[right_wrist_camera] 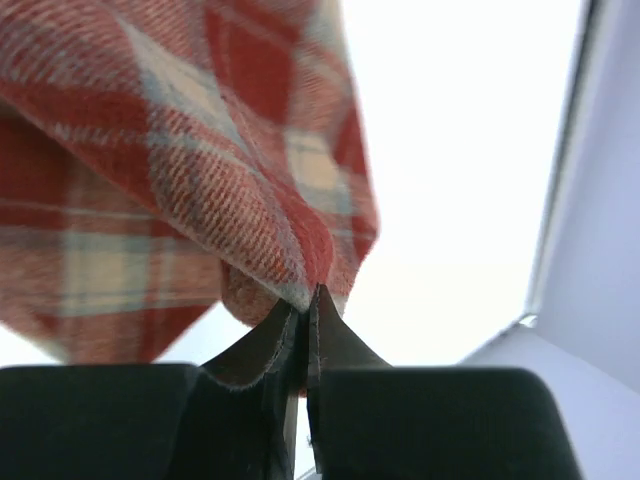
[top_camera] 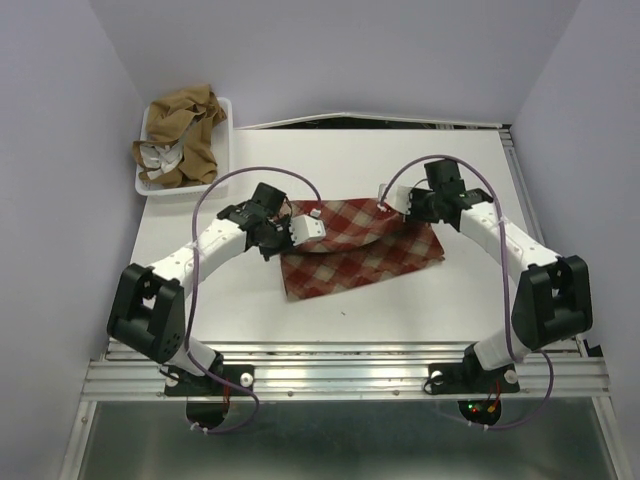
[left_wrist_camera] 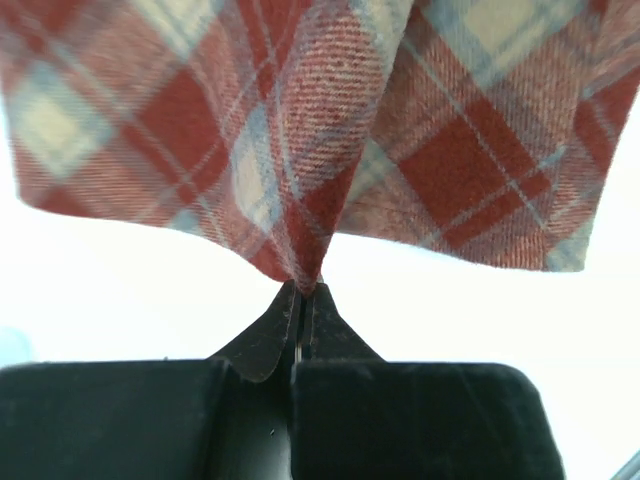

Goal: Fold and stack the skirts
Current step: Fold the skirt

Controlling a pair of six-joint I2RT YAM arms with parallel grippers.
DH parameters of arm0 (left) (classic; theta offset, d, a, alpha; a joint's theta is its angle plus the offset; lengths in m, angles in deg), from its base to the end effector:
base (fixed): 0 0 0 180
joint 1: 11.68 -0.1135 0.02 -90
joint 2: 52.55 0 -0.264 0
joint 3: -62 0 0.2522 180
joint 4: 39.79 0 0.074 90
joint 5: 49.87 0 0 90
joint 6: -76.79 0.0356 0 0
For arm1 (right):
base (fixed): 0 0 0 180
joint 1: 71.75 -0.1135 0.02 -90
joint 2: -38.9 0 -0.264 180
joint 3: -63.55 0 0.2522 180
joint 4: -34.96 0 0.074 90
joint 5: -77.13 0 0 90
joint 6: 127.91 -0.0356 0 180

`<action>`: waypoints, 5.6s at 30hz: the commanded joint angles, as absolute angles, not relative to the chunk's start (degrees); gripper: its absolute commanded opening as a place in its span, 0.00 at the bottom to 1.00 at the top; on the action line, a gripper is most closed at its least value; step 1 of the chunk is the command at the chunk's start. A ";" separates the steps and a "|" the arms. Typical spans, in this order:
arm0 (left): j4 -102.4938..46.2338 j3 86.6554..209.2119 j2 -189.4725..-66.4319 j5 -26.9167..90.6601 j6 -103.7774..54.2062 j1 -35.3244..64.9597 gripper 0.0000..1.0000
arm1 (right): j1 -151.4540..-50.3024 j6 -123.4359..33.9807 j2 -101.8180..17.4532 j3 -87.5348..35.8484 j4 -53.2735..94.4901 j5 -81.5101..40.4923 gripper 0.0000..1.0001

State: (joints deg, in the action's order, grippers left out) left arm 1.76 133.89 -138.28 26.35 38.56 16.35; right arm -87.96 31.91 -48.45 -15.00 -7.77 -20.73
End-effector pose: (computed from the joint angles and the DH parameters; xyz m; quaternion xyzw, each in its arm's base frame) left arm 0.2669 -0.1517 0.2271 0.6354 0.7043 -0.0513 0.3126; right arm 0.3107 0.0954 0.2531 -0.6591 0.6733 -0.0905 0.3225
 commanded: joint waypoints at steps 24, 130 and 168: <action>6.31 121.54 -133.06 27.21 33.11 27.61 0.55 | -83.09 43.04 -32.65 6.64 -5.34 -18.84 0.73; -73.82 123.13 -150.03 6.82 -47.63 4.04 0.97 | -91.91 -65.82 -52.59 -11.30 4.33 -24.08 0.77; -14.86 154.77 -161.96 23.52 37.69 38.33 0.73 | -77.29 -95.74 -66.74 11.12 41.41 -56.81 0.13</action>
State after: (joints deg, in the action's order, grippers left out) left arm -13.36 150.57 -160.86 21.92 38.30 38.10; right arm -77.03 -94.27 -65.44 10.33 37.61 -55.85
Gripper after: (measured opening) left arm 0.761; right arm 0.127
